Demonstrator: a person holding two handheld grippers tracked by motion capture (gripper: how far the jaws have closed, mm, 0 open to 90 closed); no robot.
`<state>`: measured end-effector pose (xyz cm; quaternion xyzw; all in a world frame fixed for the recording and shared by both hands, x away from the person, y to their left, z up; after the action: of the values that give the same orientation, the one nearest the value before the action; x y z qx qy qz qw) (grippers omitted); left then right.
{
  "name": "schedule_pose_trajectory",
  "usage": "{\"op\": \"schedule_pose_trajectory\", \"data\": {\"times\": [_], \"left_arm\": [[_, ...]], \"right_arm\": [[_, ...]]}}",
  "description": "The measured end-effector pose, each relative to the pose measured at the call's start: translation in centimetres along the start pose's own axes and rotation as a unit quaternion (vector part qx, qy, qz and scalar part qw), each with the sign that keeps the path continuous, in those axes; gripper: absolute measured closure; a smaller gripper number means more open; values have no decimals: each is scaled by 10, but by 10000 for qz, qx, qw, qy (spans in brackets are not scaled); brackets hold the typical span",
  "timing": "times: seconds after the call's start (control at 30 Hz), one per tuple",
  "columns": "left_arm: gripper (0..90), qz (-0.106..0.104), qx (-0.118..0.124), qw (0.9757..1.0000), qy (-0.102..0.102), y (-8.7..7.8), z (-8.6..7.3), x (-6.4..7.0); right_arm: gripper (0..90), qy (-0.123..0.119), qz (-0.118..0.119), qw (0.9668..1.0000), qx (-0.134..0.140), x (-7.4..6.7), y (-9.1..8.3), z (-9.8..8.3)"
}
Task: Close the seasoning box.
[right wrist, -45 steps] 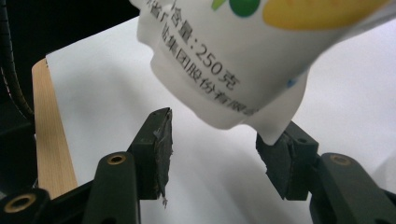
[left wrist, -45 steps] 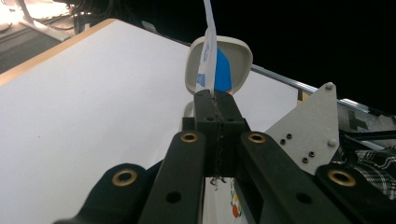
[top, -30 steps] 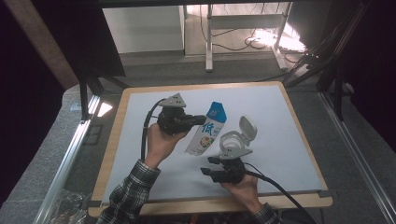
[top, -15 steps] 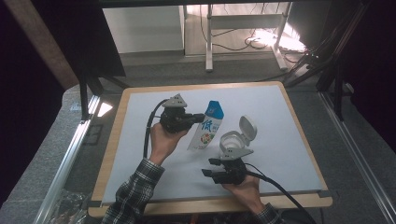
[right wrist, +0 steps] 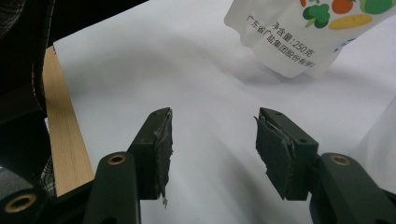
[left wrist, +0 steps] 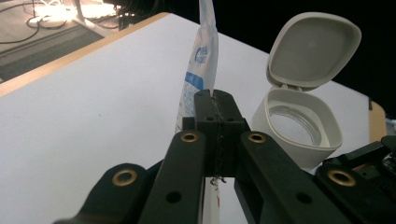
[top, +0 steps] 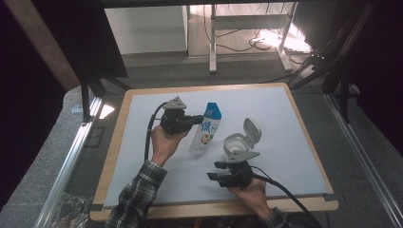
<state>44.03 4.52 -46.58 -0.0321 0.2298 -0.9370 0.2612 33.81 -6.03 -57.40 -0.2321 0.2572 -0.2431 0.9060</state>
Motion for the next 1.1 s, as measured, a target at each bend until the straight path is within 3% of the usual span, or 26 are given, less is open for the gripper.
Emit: {"op": "schedule_pose_trajectory", "data": {"times": [0.23,0.77,1.1], "left_arm": [[900,1,11,10000,-39,-11,-8,1],[900,-78,-73,9999,-13,-36,-30,15],[900,35,-145,9999,-30,-51,-46,22]], "right_arm": [[462,13,1,10000,-26,0,-1,-2],[462,18,24,9998,-171,2,-8,-11],[462,18,5,9994,-348,8,-16,-20]]}}
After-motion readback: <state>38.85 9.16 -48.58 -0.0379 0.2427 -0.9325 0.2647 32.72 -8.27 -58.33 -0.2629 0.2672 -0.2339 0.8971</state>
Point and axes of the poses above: each handheld gripper's, and its own axes: y roughly forward along the jaws, z roughly out of its top, x roughly to its right, the point moved 10 cm from there along y, roughly forward along the jaws, and after that the axes turned 14 degrees about y, right-handed, at the moved point
